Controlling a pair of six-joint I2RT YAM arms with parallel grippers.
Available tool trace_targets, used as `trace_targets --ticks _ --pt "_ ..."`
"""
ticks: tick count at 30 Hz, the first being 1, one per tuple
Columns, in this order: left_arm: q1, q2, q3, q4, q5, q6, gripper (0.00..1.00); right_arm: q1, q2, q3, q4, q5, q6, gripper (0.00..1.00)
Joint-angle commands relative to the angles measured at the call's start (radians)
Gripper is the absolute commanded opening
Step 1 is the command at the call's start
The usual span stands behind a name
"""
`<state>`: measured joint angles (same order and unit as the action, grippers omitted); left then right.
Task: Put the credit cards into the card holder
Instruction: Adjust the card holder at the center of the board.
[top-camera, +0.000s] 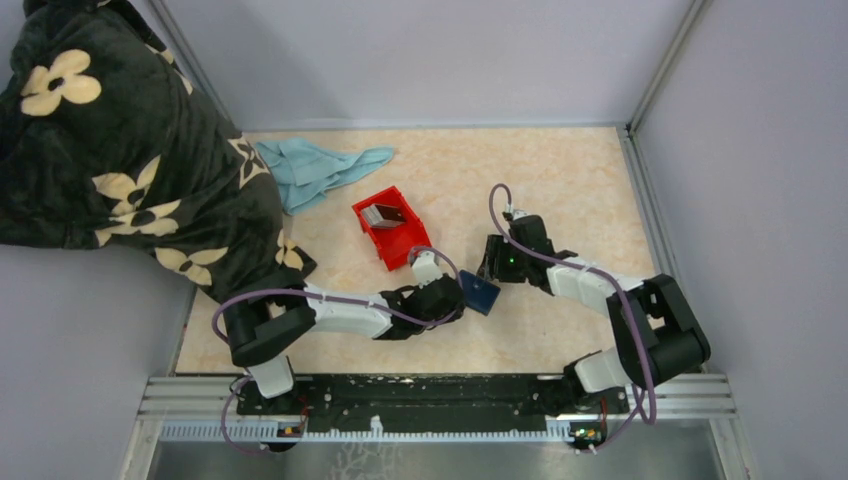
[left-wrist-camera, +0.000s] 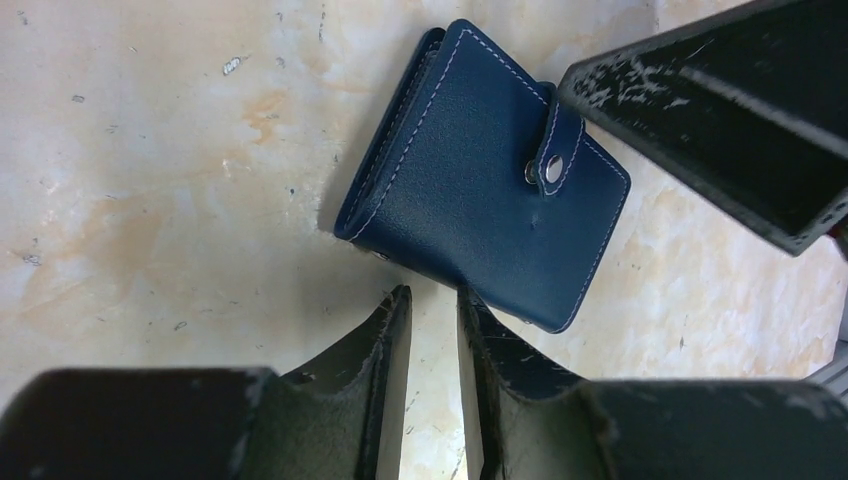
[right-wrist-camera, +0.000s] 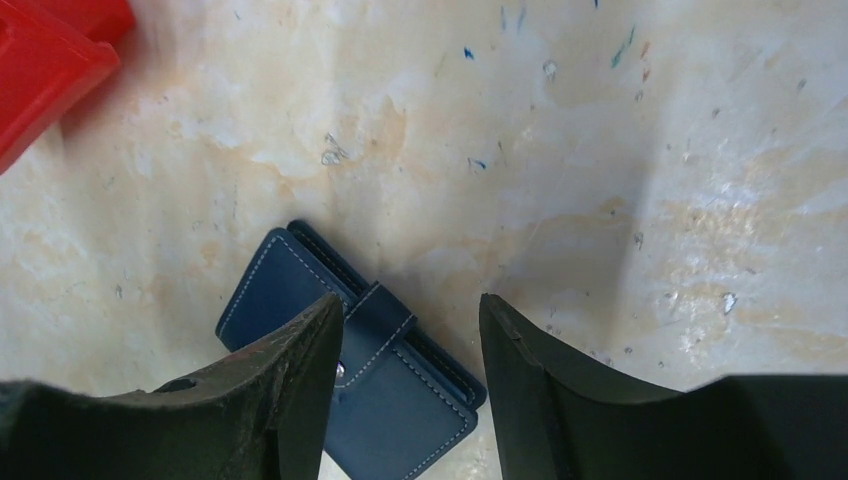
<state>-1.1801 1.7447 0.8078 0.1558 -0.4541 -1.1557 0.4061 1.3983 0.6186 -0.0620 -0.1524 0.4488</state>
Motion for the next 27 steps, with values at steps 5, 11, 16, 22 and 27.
trace_targets --ticks 5,11,16,22,27 --pt "0.052 0.036 -0.016 -0.174 -0.045 -0.024 0.32 -0.014 0.018 -0.056 0.12 -0.07 0.036 0.54" --pt "0.091 0.03 -0.03 -0.177 -0.051 -0.019 0.33 -0.015 0.008 -0.1 0.163 -0.099 0.062 0.54" --pt "0.113 0.039 -0.03 -0.159 -0.042 -0.001 0.33 -0.015 -0.019 -0.152 0.205 -0.112 0.088 0.54" --pt "0.123 0.076 -0.006 -0.125 -0.011 0.028 0.33 -0.015 -0.047 -0.221 0.267 -0.132 0.126 0.54" --pt "0.127 0.105 0.019 -0.12 0.011 0.054 0.33 -0.015 -0.078 -0.275 0.321 -0.143 0.167 0.54"
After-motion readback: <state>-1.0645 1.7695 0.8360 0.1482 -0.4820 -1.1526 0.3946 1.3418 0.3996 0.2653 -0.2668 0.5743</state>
